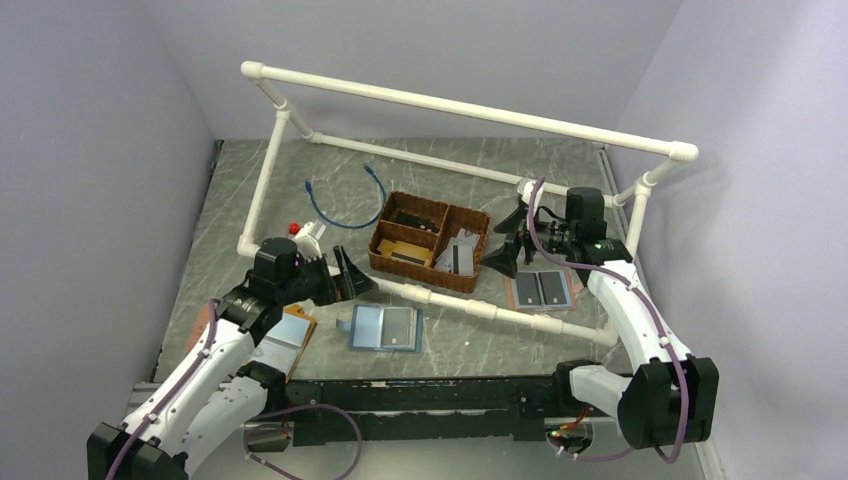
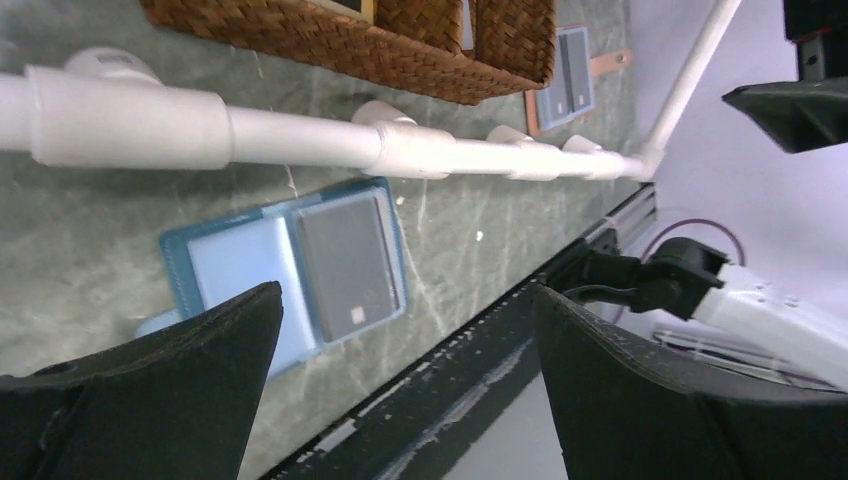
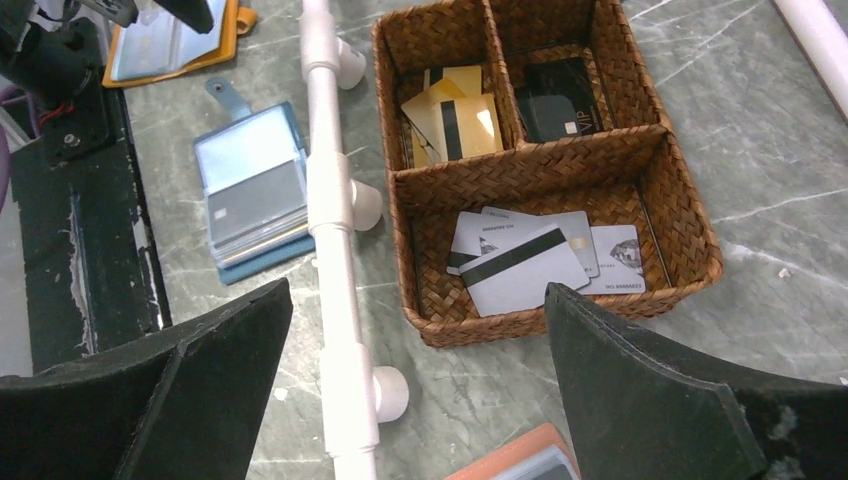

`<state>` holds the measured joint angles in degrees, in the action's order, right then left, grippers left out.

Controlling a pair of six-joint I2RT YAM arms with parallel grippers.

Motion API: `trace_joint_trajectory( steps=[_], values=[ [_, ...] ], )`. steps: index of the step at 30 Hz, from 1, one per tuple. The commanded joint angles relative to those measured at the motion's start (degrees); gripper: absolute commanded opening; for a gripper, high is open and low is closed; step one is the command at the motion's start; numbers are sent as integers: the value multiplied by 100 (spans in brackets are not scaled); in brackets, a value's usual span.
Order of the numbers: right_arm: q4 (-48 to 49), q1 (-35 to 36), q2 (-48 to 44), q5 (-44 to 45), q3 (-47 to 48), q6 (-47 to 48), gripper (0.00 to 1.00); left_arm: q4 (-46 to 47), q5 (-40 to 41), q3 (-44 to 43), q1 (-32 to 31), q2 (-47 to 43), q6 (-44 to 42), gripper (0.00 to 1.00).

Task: Take the credit cards out of the card holder
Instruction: Reset both arms

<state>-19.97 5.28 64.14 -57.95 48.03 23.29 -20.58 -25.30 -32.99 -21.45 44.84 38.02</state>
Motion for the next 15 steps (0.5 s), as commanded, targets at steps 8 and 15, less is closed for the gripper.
trace_joint_trajectory(
  steps=[8, 15],
  values=[
    [263, -74, -229, 49, 84, -33, 99, -443, -5, -207, 18, 142, 1185, 96],
    [281, -89, -261, 51, 56, -24, 99, -1489, 441, -797, 10, 461, 514, 94]
  ],
)
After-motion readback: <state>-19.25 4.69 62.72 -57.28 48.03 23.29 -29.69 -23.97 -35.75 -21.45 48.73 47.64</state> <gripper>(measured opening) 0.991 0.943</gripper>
